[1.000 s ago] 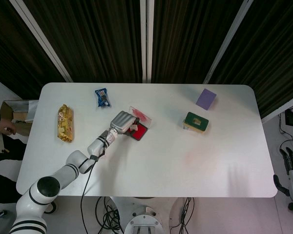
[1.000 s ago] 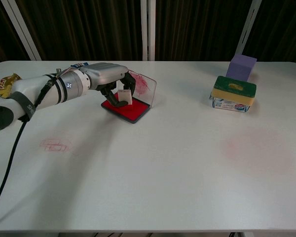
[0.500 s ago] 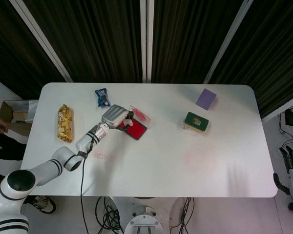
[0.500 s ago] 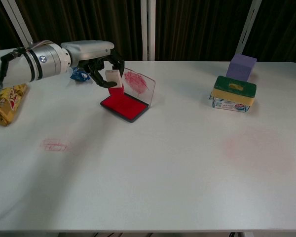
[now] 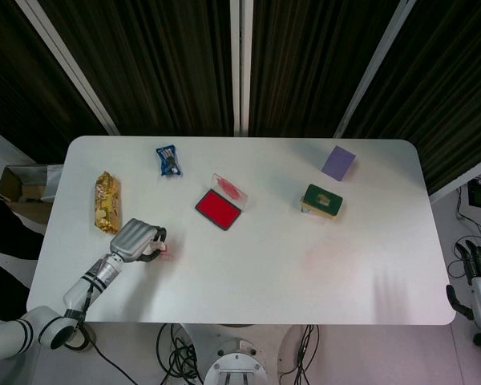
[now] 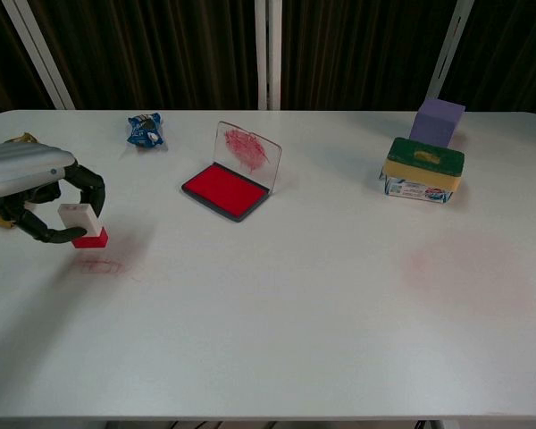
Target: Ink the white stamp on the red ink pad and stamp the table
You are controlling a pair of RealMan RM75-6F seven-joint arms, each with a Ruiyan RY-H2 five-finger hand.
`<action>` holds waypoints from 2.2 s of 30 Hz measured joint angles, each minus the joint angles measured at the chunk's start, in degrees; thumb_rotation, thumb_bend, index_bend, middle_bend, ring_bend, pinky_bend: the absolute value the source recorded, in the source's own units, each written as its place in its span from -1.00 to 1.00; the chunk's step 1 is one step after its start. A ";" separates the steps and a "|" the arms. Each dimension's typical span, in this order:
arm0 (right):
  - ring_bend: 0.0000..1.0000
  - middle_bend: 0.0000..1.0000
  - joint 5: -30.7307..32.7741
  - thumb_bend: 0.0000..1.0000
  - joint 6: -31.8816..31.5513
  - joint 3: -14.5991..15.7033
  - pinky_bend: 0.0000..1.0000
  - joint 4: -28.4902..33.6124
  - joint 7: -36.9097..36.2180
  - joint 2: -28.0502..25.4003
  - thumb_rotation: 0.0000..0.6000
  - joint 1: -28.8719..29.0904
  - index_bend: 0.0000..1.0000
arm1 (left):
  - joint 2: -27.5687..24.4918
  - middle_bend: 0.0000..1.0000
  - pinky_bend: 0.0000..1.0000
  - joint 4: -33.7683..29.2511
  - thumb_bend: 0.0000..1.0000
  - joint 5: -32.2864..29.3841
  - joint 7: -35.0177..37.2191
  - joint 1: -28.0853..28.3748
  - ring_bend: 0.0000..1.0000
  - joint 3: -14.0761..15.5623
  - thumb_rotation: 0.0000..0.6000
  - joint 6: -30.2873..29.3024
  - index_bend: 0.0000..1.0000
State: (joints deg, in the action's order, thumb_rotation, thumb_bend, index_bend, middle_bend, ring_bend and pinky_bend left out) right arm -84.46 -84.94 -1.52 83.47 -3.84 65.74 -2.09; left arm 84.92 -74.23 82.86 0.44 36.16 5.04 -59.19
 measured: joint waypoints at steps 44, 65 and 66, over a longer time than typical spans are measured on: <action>-1.00 -1.00 0.92 -0.32 0.40 0.23 -1.00 1.77 2.22 -0.70 1.00 -0.31 -1.00 | 6.98 -0.09 1.00 13.25 -0.19 9.34 9.63 -4.00 1.00 1.20 1.00 -2.96 -0.23; -1.00 -1.00 1.12 -0.33 -0.67 -0.14 -1.00 1.66 1.20 -1.25 1.00 -0.79 -1.00 | -0.84 -0.24 1.00 2.35 -0.36 11.74 6.01 -5.94 0.99 2.40 1.00 -7.79 -0.42; -1.00 -1.00 1.19 -0.32 -0.75 -0.19 -1.00 1.54 1.03 -1.26 1.00 -0.85 -1.00 | -1.88 -0.24 1.00 0.73 -0.39 11.78 5.40 -6.57 0.98 2.45 1.00 -8.99 -0.41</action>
State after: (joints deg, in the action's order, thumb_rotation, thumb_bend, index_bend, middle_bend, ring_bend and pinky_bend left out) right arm -83.27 -85.68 -1.71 85.01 -2.82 64.48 -2.94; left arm 83.04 -73.50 94.64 5.85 29.60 7.49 -68.17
